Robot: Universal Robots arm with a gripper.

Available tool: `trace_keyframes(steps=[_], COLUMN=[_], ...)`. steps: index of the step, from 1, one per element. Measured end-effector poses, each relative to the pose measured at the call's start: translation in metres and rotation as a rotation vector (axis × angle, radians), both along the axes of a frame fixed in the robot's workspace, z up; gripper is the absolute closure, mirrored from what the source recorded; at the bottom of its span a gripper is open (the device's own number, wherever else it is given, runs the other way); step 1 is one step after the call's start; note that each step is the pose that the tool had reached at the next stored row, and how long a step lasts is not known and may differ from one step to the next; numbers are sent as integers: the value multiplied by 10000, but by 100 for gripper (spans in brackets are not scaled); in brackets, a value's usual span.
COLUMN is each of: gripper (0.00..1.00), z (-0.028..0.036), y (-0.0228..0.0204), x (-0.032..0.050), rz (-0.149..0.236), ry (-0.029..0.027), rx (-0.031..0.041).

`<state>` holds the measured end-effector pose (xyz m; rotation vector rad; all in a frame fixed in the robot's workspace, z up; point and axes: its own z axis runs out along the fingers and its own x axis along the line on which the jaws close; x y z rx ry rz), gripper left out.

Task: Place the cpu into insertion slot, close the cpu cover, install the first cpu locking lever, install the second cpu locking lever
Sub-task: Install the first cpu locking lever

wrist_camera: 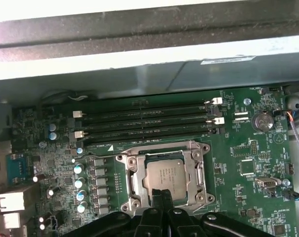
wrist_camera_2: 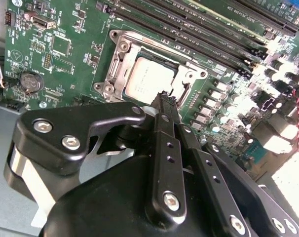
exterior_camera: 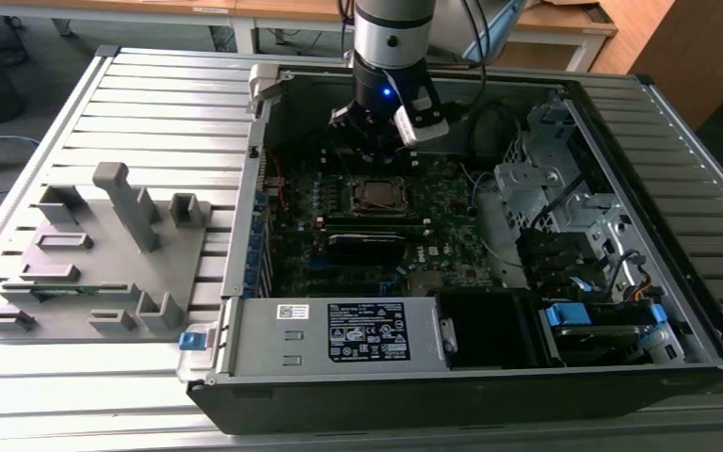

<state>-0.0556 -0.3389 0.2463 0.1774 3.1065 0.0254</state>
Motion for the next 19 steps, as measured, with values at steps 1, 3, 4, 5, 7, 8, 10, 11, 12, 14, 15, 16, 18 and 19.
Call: trace_keyframes(steps=[1, 3, 4, 5, 7, 8, 10, 11, 12, 14, 15, 16, 18, 19], gripper=[89, 89, 89, 89, 89, 89, 89, 89, 89, 89, 89, 89, 89, 89], z=[0, 0, 0, 0, -1, -1, -1, -2, -2, -3, -3, -3, -3, -3], y=[0, 0, 0, 0, 0, 0, 0, 0, 0, 0, 0, 0, 0, 0], x=[0, 0, 0, 0, -7, -24, -73, -99, -129, -191, -218, -246, -299, -322], rz=[9, 12, 12, 13, 14, 14, 14, 13, 14, 14, 13, 13, 14, 13], ry=[0, 0, 1, 0, 0, 0, -3, -6, -9, -22, -28, -34, -47, -52], rx=[0, 0, 0, 0, 1, 1, 0, 1, 0, 1, 1, 0, 0, 1])
